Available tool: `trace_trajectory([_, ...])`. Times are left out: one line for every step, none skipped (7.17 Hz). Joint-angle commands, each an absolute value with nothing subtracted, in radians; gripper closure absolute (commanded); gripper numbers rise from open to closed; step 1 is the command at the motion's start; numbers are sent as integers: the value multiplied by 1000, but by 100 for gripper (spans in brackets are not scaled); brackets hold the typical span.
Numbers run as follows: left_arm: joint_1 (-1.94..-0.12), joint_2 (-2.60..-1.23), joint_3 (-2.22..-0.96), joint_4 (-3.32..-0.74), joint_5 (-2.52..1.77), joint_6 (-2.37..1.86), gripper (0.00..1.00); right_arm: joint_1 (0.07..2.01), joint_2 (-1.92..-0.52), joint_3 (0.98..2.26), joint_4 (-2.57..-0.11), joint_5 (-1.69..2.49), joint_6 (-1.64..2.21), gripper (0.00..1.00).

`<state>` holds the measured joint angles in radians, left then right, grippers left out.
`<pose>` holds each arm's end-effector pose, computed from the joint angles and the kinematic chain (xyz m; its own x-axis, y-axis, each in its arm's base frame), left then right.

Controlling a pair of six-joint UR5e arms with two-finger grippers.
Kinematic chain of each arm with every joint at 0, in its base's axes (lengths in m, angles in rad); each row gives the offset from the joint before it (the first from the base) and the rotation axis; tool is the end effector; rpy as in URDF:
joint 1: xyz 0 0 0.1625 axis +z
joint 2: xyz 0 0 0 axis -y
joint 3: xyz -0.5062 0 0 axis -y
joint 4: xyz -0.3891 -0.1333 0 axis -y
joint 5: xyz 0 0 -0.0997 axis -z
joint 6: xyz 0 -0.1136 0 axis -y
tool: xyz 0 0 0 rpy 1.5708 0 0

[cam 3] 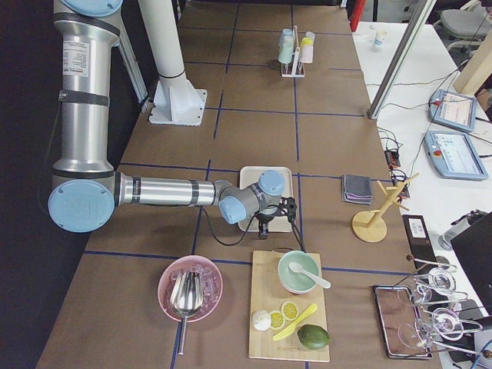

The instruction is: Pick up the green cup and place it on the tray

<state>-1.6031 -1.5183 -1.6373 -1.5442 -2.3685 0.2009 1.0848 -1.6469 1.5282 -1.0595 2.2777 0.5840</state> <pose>-0.0669 -0.4593 0.7431 0.6901 0.1685 -0.7038 -0.1076 0.9856 0.1305 -0.1683 -0.4461 0.7550 0.7020 -0.0292 0.7116 0.0533 0.9985 -0.0117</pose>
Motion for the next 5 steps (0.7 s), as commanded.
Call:
trace_trajectory([-1603,-1519,-1635,-1545,-2368,202,0,1085,-1644,1520,-1060,2278,584,19])
trace_trajectory([-1603,-1519,-1635,-1545,-2368,202,0,1085,-1644,1517,-1060,2278,584,20])
trace_trajectory([-1603,-1519,-1632,-1545,-2368,204,0,1085,-1644,1516,-1060,2278,584,22])
trace_trajectory([-1603,-1520,-1634,-1545,-2368,203,0,1085,-1644,1516,-1063,2286,584,23])
trace_trajectory([-1603,-1523,-1632,-1545,-2368,207,0,1085,-1644,1516,-1062,2287,584,27])
